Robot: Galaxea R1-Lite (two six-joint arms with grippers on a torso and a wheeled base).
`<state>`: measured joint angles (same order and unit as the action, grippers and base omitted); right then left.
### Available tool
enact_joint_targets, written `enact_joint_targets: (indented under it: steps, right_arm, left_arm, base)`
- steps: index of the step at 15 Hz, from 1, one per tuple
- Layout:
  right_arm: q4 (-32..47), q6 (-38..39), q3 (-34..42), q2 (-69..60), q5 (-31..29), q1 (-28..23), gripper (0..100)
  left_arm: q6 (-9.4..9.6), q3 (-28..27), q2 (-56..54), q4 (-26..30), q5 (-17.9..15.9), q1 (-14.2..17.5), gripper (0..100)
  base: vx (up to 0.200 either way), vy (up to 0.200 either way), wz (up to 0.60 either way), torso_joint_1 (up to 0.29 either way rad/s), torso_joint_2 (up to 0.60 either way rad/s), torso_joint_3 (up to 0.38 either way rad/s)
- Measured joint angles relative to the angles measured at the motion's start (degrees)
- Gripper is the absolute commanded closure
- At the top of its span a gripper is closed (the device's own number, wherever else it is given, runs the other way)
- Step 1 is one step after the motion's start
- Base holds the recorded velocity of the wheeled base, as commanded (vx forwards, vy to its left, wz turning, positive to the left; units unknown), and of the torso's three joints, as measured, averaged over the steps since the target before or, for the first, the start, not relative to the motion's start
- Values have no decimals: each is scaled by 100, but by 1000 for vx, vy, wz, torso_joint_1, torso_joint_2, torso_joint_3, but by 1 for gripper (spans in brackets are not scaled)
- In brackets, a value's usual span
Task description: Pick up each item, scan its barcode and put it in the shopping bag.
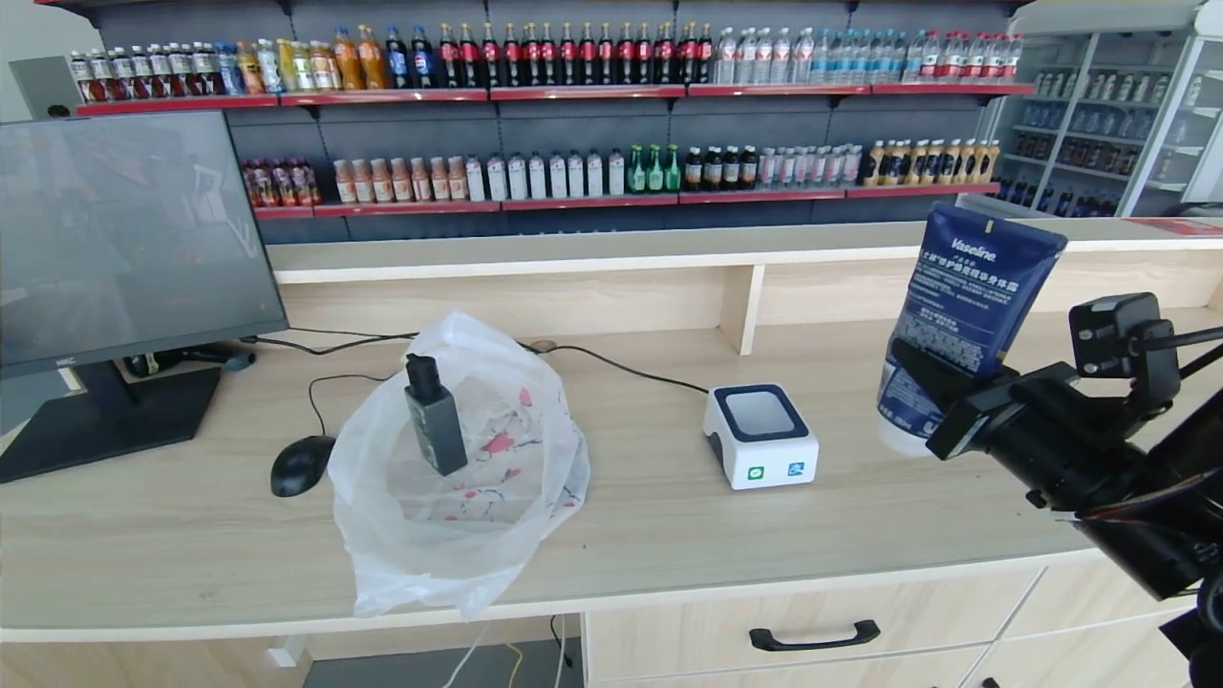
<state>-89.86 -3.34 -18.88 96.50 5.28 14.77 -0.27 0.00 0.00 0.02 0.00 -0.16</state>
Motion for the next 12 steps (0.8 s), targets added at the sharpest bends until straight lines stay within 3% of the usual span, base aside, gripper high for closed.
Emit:
enact_joint_targets:
  steps: [2,7,12]
  right_arm:
    - [-11,-10,116,-74,-6,-15,100]
    - [-27,-22,358,-168,0,16,100]
    - [0,-158,244,-124,-2,60,100]
  left_arm:
    - [2,0,0,5,0,6,100]
    - [2,-2,0,7,0,9,100]
    - [2,-2,2,5,0,6,100]
  base:
    - [0,0,0,0,0,0]
    - [200,0,0,-5,-2,6]
    - [0,0,0,0,0,0]
